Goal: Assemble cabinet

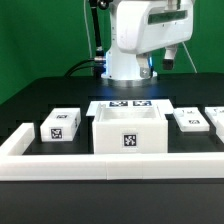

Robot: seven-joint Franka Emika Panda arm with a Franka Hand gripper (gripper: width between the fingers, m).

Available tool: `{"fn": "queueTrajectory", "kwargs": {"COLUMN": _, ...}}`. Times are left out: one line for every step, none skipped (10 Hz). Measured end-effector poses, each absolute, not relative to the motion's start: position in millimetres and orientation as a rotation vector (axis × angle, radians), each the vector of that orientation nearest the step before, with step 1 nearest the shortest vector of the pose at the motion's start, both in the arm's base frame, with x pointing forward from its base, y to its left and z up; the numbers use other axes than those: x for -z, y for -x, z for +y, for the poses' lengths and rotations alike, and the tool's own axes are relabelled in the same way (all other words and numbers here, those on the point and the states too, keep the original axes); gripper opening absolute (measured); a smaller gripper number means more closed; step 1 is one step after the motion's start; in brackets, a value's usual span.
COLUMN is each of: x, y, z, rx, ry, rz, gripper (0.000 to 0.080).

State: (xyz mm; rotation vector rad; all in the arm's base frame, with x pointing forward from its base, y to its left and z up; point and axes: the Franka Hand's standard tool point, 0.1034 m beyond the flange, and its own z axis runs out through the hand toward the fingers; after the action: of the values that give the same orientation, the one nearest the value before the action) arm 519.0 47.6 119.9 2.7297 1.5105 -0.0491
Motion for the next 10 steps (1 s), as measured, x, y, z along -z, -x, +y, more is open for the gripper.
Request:
{"fn": "queueTrajectory", "kwargs": {"x": -118.1, "y": -520, "z": 48, "rx": 0.055, "ry": -2.734, "rz": 1.508, "gripper": 0.0650}}
{"fn": "queueTrajectory", "kwargs": {"x": -117.5, "y": -520, "z": 48, "rx": 0.055, "ry": -2.734, "rz": 1.509, "gripper": 0.0650}}
{"fn": "queueTrajectory", "kwargs": {"x": -117.3, "y": -520, "z": 48, "rx": 0.056, "ry": -2.732, "rz": 1.513, "gripper": 0.0650}}
{"fn": "queueTrajectory", "kwargs": {"x": -116.5, "y": -518, "z": 47, "rx": 0.057, "ry": -2.704, "rz": 1.558, "gripper": 0.0650}}
{"fn": "queueTrajectory", "kwargs": {"x": -112.8, "y": -512, "z": 44, "rx": 0.062, "ry": -2.665, "rz": 1.621, "gripper": 0.0650}}
{"fn": "queueTrajectory", "kwargs": {"x": -109.1, "y": -504, "z": 42, "rx": 0.081, "ry": -2.600, "rz": 1.720, "gripper": 0.0650}}
{"fn": "queueTrajectory", "kwargs": {"x": -104.2, "y": -500, "z": 40, "rx": 0.092, "ry": -2.446, "rz": 1.931, "gripper": 0.0650}}
{"fn": "queueTrajectory", "kwargs": {"x": -99.7, "y": -497, "z": 39, "rx": 0.073, "ry": -2.352, "rz": 2.047, "gripper": 0.0650}}
{"fn": "queueTrajectory", "kwargs": {"x": -99.2, "y": -498, "z": 38, "rx": 0.060, "ry": -2.295, "rz": 2.104, "gripper": 0.0650}}
{"fn": "queueTrajectory", "kwargs": {"x": -99.3, "y": -498, "z": 38, "rx": 0.063, "ry": -2.240, "rz": 2.164, "gripper": 0.0650}}
